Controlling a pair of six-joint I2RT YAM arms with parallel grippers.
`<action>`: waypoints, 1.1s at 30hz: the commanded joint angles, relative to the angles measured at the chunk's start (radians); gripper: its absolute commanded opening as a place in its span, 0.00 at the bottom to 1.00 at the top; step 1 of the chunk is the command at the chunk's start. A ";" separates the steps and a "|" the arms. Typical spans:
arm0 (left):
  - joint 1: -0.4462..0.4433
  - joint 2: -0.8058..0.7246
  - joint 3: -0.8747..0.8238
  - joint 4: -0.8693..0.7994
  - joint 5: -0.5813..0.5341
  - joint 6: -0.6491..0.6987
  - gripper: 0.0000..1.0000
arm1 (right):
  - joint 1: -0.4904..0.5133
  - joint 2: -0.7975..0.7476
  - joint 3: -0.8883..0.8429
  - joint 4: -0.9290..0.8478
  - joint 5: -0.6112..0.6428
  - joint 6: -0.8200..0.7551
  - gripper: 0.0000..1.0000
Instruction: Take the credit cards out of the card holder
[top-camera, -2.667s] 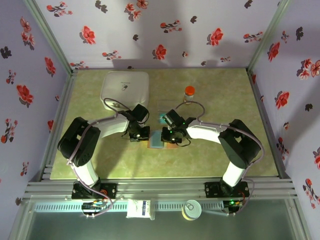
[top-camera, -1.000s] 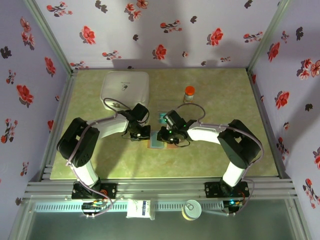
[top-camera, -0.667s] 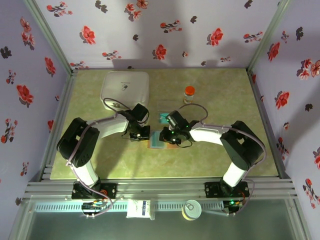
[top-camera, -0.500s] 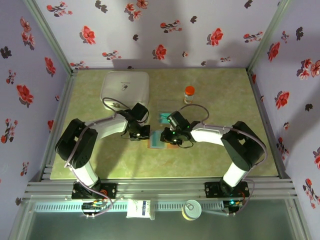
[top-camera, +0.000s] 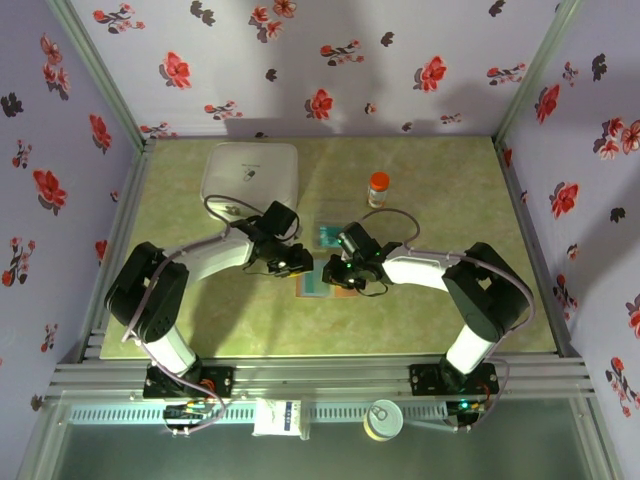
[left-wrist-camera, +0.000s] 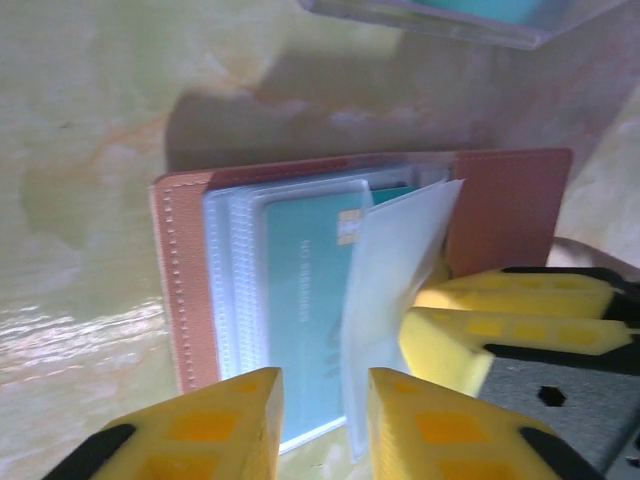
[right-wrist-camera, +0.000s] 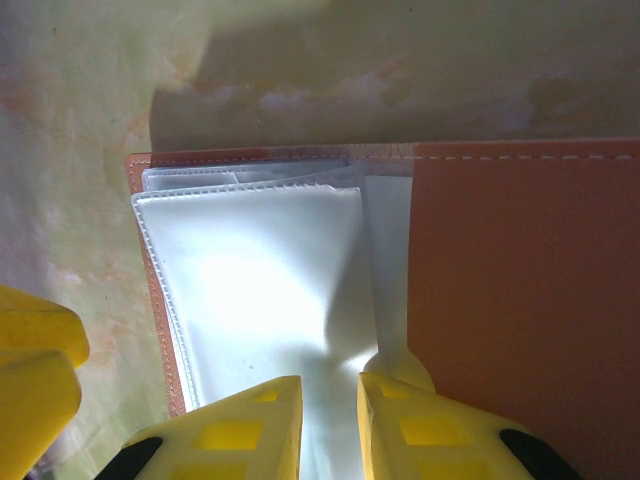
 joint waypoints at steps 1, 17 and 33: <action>-0.015 0.012 0.001 0.048 0.043 -0.030 0.31 | -0.010 -0.015 -0.014 0.005 -0.003 -0.004 0.23; -0.035 0.106 -0.015 0.149 0.081 -0.075 0.26 | -0.010 -0.027 -0.033 0.032 -0.019 0.011 0.23; -0.073 0.090 0.083 0.115 0.091 -0.089 0.26 | -0.030 -0.243 0.001 -0.222 0.136 -0.075 0.24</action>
